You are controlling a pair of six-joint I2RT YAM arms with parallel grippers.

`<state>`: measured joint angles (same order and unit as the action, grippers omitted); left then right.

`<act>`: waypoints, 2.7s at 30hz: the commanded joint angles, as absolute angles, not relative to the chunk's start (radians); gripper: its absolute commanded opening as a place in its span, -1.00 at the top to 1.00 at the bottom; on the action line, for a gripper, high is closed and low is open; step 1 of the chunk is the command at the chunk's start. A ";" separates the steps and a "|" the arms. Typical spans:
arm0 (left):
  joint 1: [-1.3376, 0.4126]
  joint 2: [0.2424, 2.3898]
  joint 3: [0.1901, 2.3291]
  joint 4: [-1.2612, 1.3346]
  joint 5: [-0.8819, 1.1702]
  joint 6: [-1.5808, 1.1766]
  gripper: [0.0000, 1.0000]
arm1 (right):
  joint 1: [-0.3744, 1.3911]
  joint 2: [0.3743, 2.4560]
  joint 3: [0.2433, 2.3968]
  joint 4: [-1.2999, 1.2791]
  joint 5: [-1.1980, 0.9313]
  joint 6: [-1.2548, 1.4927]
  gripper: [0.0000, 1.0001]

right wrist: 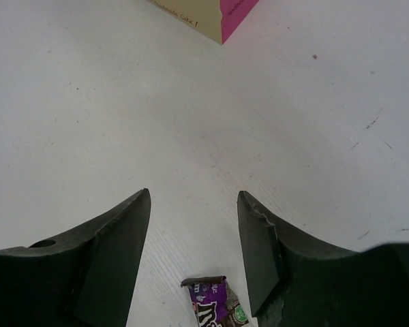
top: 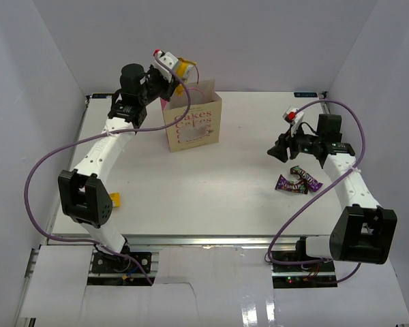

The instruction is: Place the snacks into the paper bag

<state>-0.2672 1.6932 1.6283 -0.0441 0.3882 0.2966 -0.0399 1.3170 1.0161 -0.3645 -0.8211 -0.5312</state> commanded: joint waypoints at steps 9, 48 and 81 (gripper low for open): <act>-0.275 1.612 1.522 -0.018 0.368 0.307 -0.11 | -0.051 1.307 1.015 -0.365 -0.822 -0.584 -0.20; -0.253 0.698 0.604 -0.442 -0.086 -0.724 -0.96 | -0.120 1.623 0.993 -0.459 -0.130 -0.776 0.74; -0.253 0.623 0.609 -0.636 -0.100 -0.923 -0.96 | 0.469 2.111 2.235 0.060 -0.449 0.041 0.85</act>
